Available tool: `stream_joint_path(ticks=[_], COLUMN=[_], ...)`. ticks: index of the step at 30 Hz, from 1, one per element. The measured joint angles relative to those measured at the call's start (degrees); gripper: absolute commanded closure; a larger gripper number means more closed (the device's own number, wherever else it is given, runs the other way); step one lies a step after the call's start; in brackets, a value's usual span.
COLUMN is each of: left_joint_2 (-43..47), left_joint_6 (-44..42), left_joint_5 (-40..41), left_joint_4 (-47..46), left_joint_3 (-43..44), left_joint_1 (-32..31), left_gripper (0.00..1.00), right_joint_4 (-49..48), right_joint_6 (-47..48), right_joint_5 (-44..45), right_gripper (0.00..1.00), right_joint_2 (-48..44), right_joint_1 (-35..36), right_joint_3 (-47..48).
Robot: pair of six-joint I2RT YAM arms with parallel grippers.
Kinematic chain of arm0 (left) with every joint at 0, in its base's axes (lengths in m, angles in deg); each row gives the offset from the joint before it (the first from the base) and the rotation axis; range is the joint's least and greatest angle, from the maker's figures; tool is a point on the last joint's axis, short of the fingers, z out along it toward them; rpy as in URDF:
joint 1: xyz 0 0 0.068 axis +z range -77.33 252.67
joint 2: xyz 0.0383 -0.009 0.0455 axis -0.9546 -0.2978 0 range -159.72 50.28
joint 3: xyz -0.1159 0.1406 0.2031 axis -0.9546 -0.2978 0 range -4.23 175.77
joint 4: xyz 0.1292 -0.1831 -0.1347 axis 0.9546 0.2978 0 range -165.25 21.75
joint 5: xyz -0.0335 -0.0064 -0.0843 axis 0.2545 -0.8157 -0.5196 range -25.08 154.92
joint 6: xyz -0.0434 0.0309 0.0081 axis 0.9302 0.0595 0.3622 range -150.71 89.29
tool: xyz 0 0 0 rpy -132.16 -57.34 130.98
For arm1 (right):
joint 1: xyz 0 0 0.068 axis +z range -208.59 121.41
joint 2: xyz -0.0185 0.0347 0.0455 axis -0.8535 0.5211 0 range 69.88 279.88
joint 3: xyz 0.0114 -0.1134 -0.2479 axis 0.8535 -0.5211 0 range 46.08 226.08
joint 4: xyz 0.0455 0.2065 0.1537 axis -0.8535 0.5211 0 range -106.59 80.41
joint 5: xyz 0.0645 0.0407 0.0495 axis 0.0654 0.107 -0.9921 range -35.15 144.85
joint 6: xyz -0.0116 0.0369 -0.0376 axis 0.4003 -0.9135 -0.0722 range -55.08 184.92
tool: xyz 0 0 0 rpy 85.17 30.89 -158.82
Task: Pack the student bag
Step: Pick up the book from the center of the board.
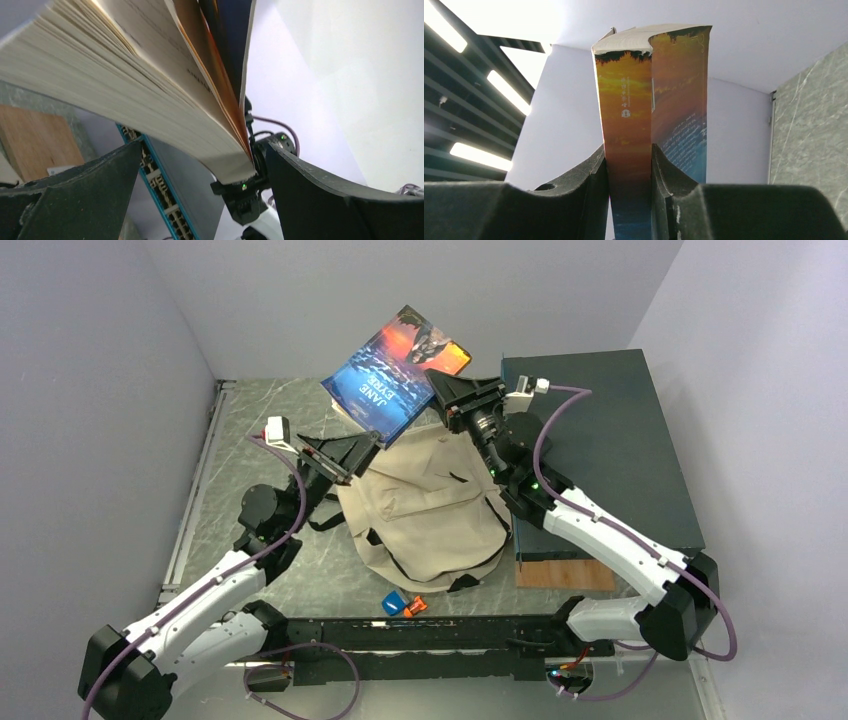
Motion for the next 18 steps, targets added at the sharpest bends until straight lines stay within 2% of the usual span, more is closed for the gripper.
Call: stream_joint_path(ticks=[3, 9, 18], left_joint_2=[-1.7, -6.3, -6.3], left_joint_6=[0.3, 1.8, 3.9], left_joint_5=[2.3, 4.8, 13.7], left_joint_4=[-2.7, -5.1, -4.4], left_joint_3=[0.2, 1.1, 1.1], left_joint_1=[0.0, 0.0, -2.4], left_gripper=[0.01, 0.09, 0.32], right_joint_4=[-0.5, -0.9, -0.4], right_joint_6=[-0.5, -0.8, -0.3], right_joint_5=[0.0, 0.0, 2.7], right_gripper=[1.00, 1.00, 1.00], right_joint_2=[-1.5, -3.0, -5.3], right_joint_1=[0.0, 0.0, 0.8], right_joint_3=[-1.4, -4.2, -7.5])
